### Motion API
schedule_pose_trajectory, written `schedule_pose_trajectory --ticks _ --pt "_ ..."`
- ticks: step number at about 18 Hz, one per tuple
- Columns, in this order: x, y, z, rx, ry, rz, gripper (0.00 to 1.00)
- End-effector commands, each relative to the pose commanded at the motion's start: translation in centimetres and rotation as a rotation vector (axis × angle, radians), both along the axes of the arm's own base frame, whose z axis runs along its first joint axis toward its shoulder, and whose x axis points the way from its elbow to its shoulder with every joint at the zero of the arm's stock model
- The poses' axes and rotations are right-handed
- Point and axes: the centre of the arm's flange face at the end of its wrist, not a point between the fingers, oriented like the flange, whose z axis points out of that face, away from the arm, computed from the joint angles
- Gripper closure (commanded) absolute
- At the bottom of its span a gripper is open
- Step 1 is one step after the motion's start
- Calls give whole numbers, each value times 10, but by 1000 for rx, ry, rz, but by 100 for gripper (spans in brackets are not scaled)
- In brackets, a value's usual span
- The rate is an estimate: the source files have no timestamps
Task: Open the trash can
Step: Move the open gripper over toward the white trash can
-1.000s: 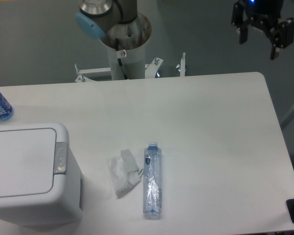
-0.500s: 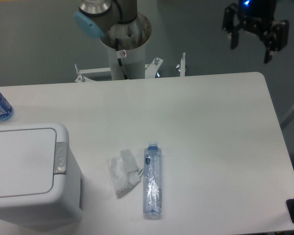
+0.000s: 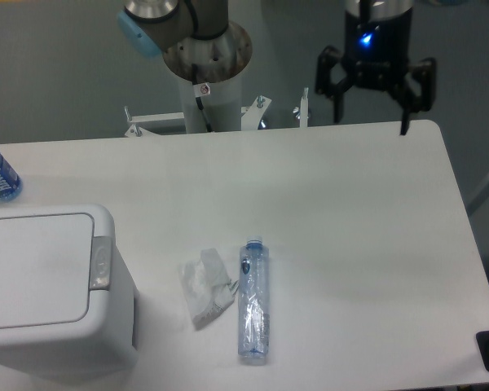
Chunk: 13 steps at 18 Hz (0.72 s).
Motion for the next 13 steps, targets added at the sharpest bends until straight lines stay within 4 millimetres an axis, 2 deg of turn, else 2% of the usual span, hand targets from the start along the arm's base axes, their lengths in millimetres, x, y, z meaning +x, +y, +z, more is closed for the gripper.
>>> schedule_pose_trajectory --ticks 4,8,10,13 --pt "27 45 -14 55 -69 142 0" --pt "46 90 -26 203 -171 261 0" --pt "50 99 -28 260 -235 337 0" --pt "63 113 -27 316 -290 359 0"
